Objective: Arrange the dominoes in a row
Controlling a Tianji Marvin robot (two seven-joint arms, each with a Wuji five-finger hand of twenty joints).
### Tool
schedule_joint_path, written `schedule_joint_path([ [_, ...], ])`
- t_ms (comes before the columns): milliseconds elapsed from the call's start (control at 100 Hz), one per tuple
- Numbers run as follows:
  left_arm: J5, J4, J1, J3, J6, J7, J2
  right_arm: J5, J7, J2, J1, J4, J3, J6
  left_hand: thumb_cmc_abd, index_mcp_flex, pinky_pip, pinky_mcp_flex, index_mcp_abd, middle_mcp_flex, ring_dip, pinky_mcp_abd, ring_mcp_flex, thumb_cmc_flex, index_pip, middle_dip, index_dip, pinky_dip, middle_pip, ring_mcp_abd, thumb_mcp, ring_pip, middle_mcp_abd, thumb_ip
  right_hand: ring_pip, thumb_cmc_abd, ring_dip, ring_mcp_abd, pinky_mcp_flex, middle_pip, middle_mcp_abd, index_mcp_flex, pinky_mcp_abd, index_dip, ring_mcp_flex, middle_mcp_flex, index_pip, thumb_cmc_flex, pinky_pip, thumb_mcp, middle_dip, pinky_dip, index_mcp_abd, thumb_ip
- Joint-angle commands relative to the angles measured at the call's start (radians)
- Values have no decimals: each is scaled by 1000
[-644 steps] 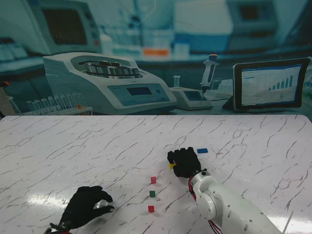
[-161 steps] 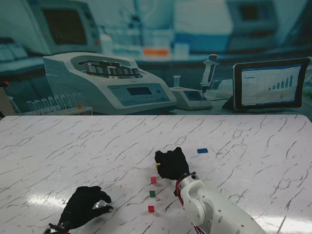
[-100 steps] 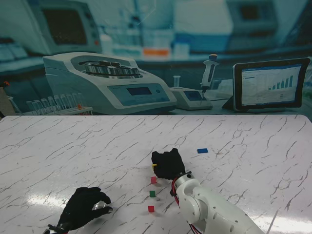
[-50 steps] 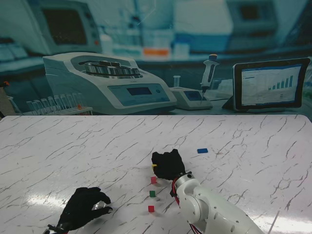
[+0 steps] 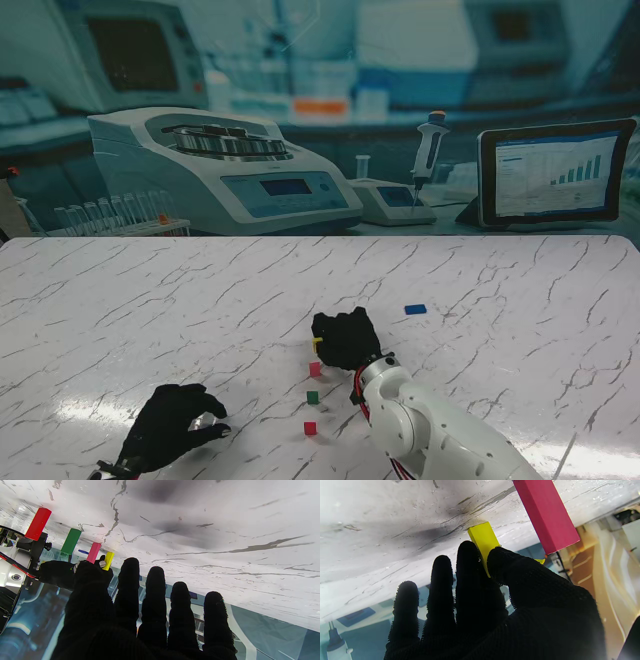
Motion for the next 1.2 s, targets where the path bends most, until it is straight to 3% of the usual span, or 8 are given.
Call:
schedule_joint_path([
  [0, -5, -3, 9, 1, -18, -11, -5, 6, 9, 1, -10, -10, 0, -8, -8, 14, 31, -6, -27, 18, 11, 10, 21, 27, 9, 19, -8, 16, 15, -22, -18, 7, -17, -19, -11, -4, -7, 5, -18, -13, 9, -33, -26, 5, -30, -15, -11, 8, -6, 2, -14, -13, 19, -48],
  [270, -6, -3, 9, 1, -17, -13, -5, 9, 34, 10, -18, -24, 16, -20, -7, 14, 31, -7, -25, 17, 11, 10, 20, 27, 10, 19, -9, 16, 14, -21, -18, 8, -16, -19, -32, -27, -9, 23, -37, -61, 40, -58, -13, 21, -77, -64, -110, -30, -32, 20, 5, -18, 45, -59],
  [460, -5, -2, 8, 1, -18, -12, -5, 4, 85, 27, -27, -55, 36, -22, -7, 14, 31, -7, -26, 18, 11, 11, 20, 27, 9, 19, -9, 16, 15, -21, -18, 8, -17, -19, -71, 10, -18, 52, -59, -123, 81, -31, 10, 130, -164, -158, -393, -62, -85, 4, 11, -14, 53, -19],
  [600, -3, -2, 6, 2, -18, -12, -5, 2, 121, 40, -37, -76, 56, -27, -8, 14, 32, -6, -27, 17, 11, 10, 20, 28, 9, 19, -9, 16, 14, -21, -18, 8, -18, -19, -95, 45, -27, 68, -71, -160, 106, -21, 19, 160, -216, -213, -535, -78, -111, -24, -9, -13, 65, 27],
  [730, -2, -2, 6, 1, -18, -12, -5, -1, 157, 53, -50, -99, 80, -33, -9, 12, 31, -6, -27, 16, 10, 10, 20, 27, 9, 18, -10, 16, 14, -22, -19, 7, -18, -19, -127, 41, -41, 88, -84, -220, 144, -51, 25, 153, -289, -296, -642, -77, -138, -35, -24, -12, 80, 33],
  [870, -2, -1, 3, 2, -18, -13, -4, -20, 186, 68, -71, -127, 115, -42, -9, 12, 31, -7, -26, 16, 10, 10, 20, 23, 8, 18, -10, 15, 14, -22, -19, 7, -18, -18, -155, 42, -59, 85, -93, -263, 160, -75, 26, 131, -355, -387, -721, -76, -157, -50, -25, -7, 99, 26],
  [1190, 7, -2, -2, 6, -15, -11, -3, -110, 238, 103, -122, -198, 220, -39, -12, 7, 28, -8, -23, 10, 10, 10, 17, 13, -1, 17, -11, 14, 10, -23, -18, 5, -22, -14, -271, 38, -140, 48, -97, -426, 136, -104, 54, 52, -383, -489, -826, -85, -218, -61, -99, -7, 121, 7],
])
